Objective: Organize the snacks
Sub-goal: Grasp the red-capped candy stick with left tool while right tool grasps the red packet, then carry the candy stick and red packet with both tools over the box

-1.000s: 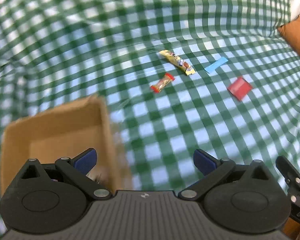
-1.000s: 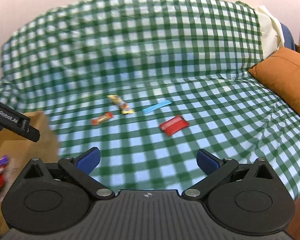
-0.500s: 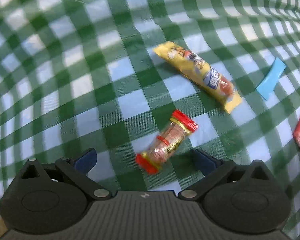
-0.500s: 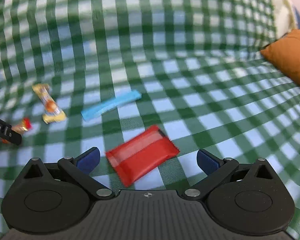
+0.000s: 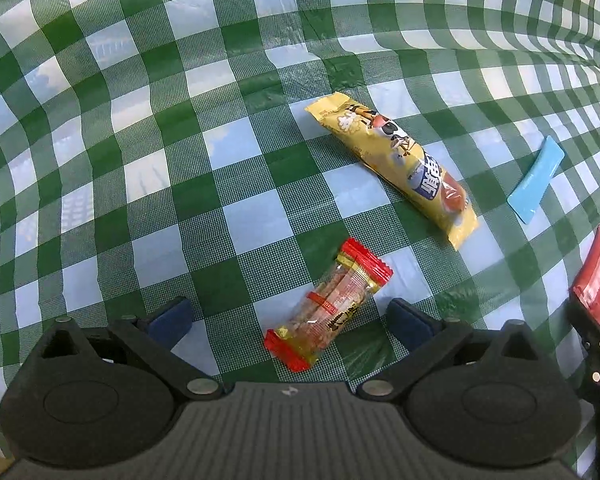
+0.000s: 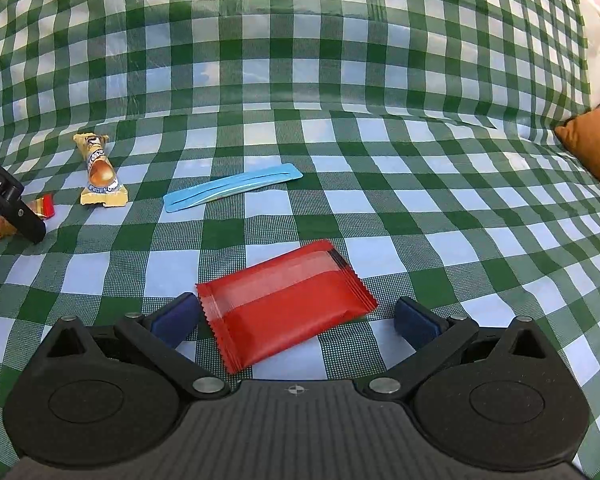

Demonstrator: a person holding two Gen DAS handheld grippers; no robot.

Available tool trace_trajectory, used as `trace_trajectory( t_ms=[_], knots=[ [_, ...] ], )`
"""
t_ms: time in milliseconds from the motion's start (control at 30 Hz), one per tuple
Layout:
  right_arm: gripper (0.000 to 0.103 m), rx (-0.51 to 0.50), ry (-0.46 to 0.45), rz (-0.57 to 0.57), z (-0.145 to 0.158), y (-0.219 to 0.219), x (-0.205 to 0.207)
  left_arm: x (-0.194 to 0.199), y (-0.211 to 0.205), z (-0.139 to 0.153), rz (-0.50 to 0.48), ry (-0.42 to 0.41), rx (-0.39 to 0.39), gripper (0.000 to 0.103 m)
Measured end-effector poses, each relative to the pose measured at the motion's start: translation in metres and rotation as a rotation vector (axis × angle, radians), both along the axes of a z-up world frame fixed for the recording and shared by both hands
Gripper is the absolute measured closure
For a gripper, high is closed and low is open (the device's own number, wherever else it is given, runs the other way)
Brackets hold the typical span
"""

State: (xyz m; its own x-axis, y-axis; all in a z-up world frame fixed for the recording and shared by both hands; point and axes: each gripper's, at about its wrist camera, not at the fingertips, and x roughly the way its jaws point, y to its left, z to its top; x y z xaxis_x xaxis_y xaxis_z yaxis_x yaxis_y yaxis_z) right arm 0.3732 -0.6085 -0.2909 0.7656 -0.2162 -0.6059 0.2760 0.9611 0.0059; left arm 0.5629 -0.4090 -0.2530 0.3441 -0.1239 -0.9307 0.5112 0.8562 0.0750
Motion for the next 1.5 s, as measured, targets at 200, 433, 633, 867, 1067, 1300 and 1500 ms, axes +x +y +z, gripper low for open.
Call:
trace_trajectory(
  t_ms=[200,433,633,867,1067,1300,1500],
  knots=[
    [0.0,0.002,-0.004,-0.002,0.003,0.0,-0.005,-0.007,-0.001,0.006,-0.017,-0.023,-0.002,0.016],
    [0.037,-0.025,0.0,0.022,0.02,0.015,-0.012,-0.037,-0.002,0.037,-0.101,-0.082,-0.096,0.084],
    [0.038,-0.011,-0.078,-0.031,0.056,0.024,-0.036,-0.07,0.007,0.083,-0.108,-0.105,-0.156,0.084],
    [0.038,0.011,-0.229,-0.077,0.14,0.051,-0.098,-0.132,0.048,0.175,-0.086,-0.189,-0.285,0.084],
    [0.038,0.071,-0.33,-0.066,0.212,0.093,-0.19,-0.225,0.118,0.245,-0.083,-0.267,-0.34,0.084],
    [0.038,0.16,-0.238,0.106,0.238,0.179,-0.275,-0.326,0.215,0.272,-0.013,-0.28,-0.284,0.084],
    [0.038,0.25,-0.122,0.261,0.237,0.268,-0.325,-0.401,0.293,0.259,0.118,-0.235,-0.222,0.084]
  ],
)
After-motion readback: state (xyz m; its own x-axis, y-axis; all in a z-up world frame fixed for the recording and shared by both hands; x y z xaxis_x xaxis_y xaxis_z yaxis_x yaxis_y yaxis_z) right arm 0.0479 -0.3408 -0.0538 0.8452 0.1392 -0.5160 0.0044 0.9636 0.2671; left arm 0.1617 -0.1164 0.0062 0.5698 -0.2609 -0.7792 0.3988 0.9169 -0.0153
